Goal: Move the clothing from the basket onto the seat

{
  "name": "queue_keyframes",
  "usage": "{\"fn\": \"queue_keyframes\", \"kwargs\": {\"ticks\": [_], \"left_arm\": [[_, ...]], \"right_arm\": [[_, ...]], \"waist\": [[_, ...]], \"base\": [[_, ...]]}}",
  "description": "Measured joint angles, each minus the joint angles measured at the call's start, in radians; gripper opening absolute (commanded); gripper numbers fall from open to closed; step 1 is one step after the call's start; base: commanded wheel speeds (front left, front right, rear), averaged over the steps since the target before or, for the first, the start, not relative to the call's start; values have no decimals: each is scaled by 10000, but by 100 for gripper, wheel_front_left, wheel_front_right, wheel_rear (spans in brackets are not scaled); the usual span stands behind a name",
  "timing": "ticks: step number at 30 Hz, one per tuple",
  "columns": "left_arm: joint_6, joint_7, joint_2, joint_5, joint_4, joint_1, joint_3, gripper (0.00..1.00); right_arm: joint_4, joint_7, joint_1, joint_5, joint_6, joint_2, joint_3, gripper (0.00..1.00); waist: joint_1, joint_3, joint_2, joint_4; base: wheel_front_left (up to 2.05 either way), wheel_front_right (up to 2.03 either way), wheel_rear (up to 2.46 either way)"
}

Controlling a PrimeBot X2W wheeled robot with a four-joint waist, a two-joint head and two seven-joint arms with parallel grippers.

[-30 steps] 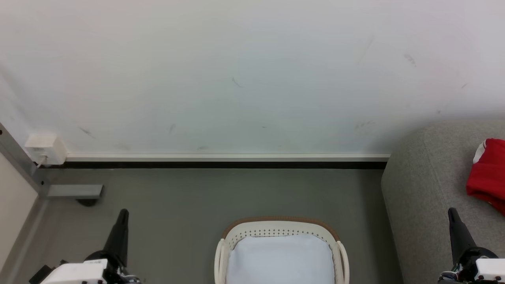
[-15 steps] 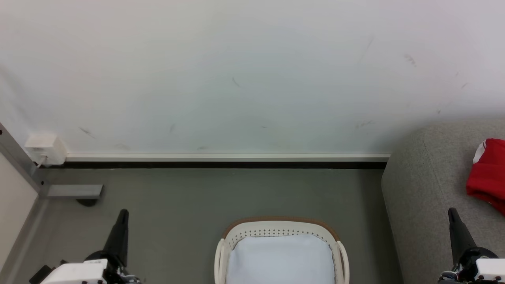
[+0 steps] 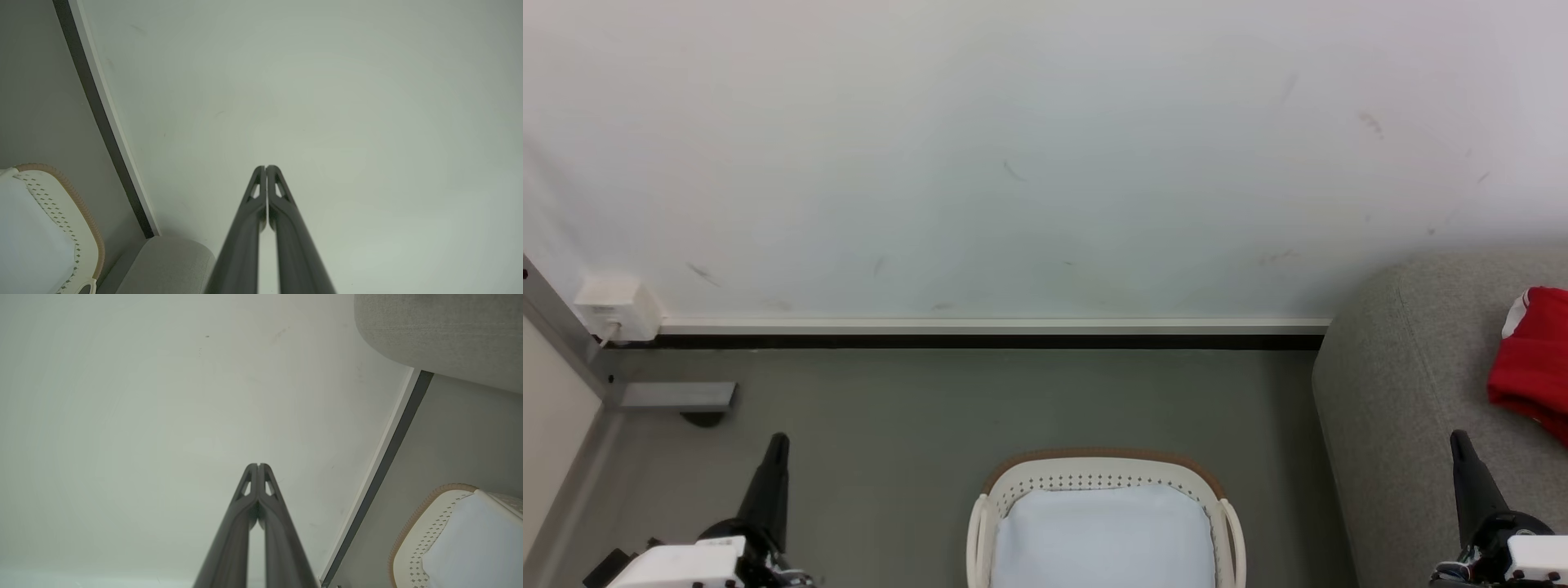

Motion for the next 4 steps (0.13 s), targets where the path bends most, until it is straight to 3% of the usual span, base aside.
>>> {"fn": "queue_keyframes", "kwargs": {"ticks": [4], "left_arm": [[0,0,2,0,0,0,0,0]], "right_arm": [[0,2,0,-4,0,2,-6,0]], "waist": [[0,0,0,0]], "base": [[0,0,0]]}}
